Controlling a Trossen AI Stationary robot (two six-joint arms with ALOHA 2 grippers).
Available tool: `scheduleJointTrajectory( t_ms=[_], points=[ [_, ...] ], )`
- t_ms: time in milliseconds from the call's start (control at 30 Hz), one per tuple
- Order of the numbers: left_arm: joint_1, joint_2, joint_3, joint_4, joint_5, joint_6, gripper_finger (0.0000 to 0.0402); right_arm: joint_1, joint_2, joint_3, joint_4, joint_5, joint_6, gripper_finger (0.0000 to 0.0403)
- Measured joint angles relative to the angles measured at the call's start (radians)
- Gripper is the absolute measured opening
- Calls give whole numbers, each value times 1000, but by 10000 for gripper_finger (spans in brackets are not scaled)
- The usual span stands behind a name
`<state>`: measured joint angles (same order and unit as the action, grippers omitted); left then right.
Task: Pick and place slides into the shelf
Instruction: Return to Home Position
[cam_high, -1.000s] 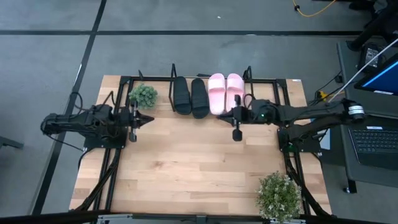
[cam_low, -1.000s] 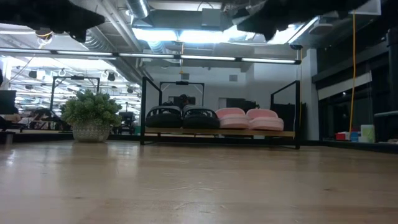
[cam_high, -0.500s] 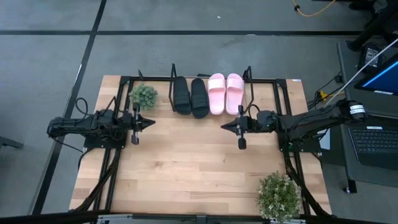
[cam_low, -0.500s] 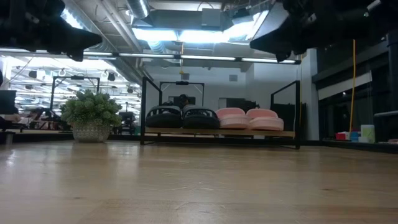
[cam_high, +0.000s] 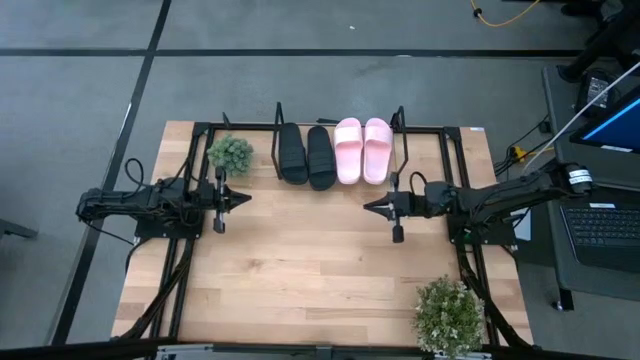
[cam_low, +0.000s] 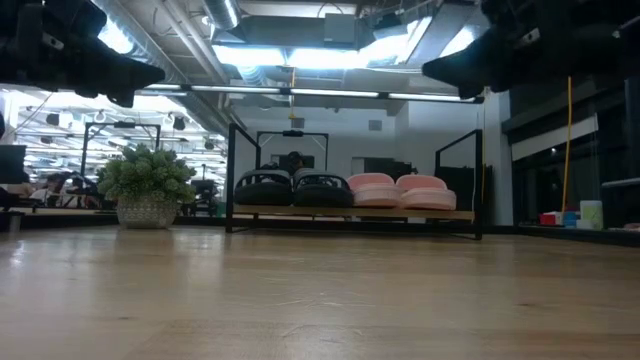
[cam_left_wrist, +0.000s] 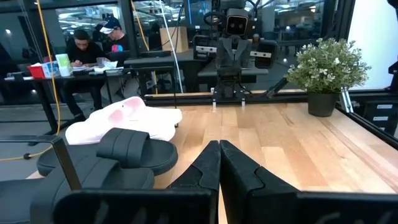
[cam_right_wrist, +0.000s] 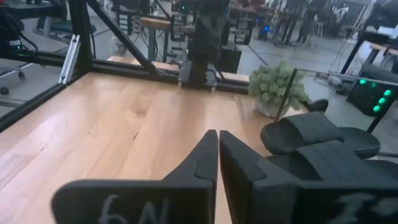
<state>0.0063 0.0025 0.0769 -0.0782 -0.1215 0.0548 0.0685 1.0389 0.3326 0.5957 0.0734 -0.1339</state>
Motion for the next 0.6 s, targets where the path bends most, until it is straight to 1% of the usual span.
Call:
scheduleJointTrajectory(
  t_ms=[300,433,500,600],
  points=[
    [0,0,0,-14,-10,7,0,-1,-185,-121,18,3,-6,8],
    [0,0,0,-22,-58,2,0,-1,-252,-170,22,3,-29,11],
    [0,0,0,-22,-66,-1,0,-6,-276,-197,23,3,-26,16],
    [0,0,0,-22,-67,-1,0,-20,-299,-248,77,3,-2,19]
  ],
)
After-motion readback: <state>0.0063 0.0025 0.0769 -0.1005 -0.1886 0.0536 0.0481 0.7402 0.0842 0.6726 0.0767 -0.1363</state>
